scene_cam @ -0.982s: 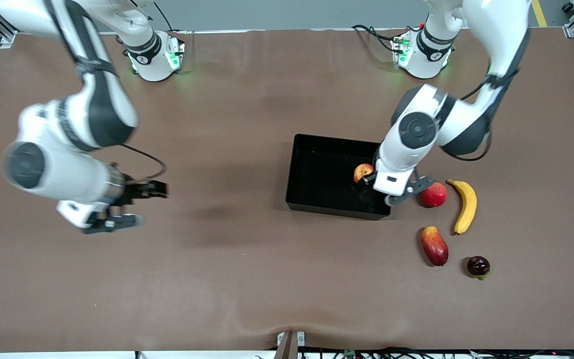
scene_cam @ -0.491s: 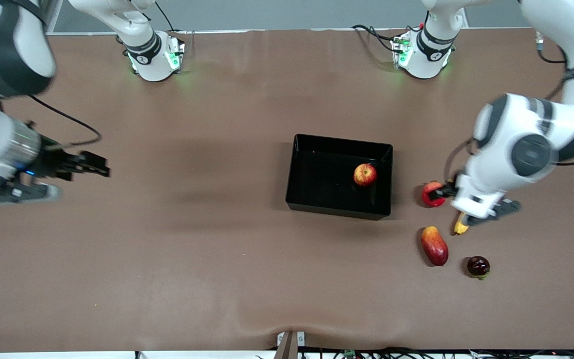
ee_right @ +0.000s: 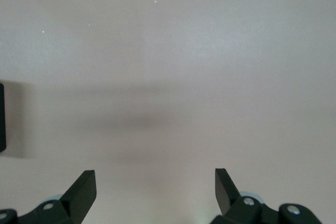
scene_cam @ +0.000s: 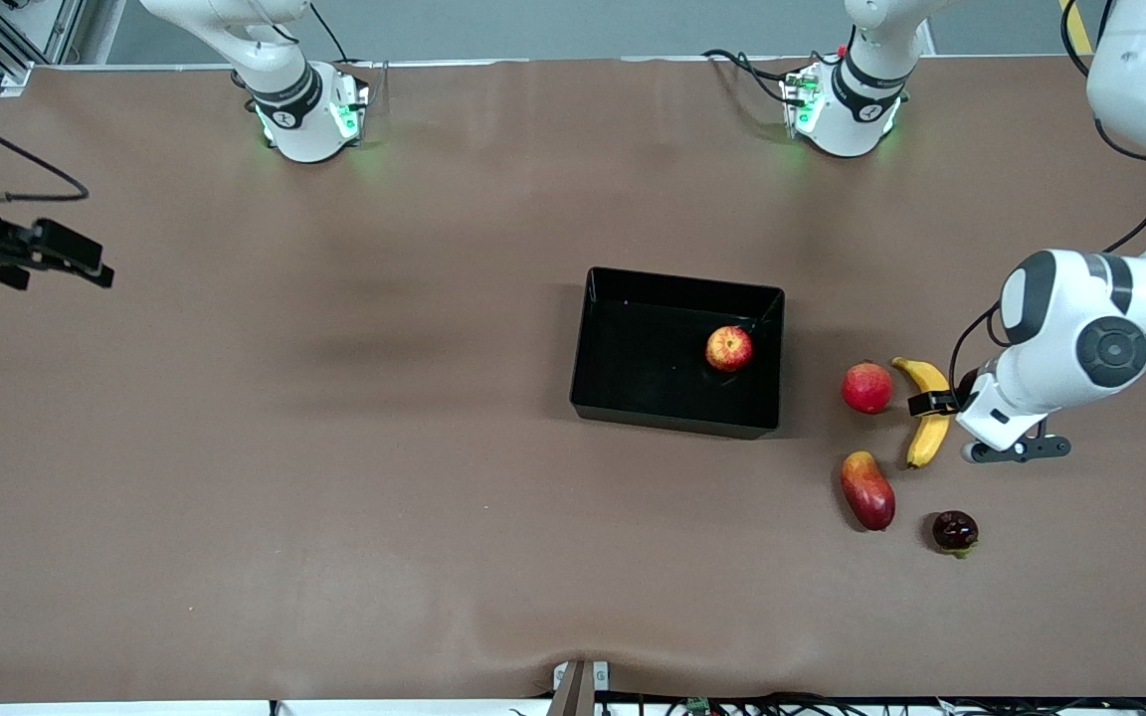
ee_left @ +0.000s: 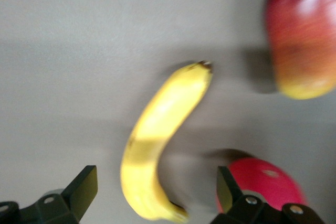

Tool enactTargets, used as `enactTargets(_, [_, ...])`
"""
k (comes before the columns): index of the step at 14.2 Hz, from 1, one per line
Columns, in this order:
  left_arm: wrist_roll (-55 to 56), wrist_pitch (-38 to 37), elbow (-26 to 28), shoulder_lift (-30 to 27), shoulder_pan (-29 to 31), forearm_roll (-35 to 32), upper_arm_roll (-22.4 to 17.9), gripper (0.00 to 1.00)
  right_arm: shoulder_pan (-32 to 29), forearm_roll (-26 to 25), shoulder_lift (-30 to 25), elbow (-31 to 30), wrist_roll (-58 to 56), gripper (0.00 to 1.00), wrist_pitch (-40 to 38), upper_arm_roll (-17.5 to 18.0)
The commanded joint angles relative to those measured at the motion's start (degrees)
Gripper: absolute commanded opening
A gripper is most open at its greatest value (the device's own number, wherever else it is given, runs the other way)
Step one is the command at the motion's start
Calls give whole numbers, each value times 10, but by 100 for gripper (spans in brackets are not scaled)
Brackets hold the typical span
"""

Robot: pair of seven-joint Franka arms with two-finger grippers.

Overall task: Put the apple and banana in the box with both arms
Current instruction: 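Move the left gripper to the banana while the right arm withdraws, then grasp the yellow banana with the left gripper and lift it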

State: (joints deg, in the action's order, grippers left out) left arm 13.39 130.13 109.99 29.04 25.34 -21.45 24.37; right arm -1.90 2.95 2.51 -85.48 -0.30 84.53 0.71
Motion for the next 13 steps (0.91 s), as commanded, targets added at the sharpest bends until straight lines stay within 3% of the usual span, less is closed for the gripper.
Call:
enactTargets(1, [-11, 46, 15, 27, 28, -49, 9, 95, -9, -8, -21, -19, 2, 100, -4, 10])
enactTargets(2, [-11, 62, 21, 37, 31, -55, 9, 90, -7, -4, -22, -19, 2, 100, -1, 11])
enactTargets(3, [-11, 68, 22, 44, 35, -56, 9, 77, -6, -3, -22, -18, 2, 100, 1, 13])
enactTargets(4, [-11, 68, 22, 42, 37, -57, 9, 46, -6, -1, -23, -19, 1, 100, 2, 14])
enactTargets(5, [-13, 62, 25, 33, 37, -57, 9, 6, -6, -1, -23, -19, -1, 100, 2, 14])
enactTargets(6, [-17, 58, 29, 22, 39, -57, 10, 0, -5, -1, -22, -19, -4, 100, 2, 15])
enactTargets(9, [-21, 5, 31, -37, 38, -56, 22, 0, -5, -1, -21, -17, -7, 100, 2, 15])
enactTargets(13, [-14, -113, 23, -143, 39, -15, 107, 0, -28, 1, -20, -17, -45, 100, 8, 11])
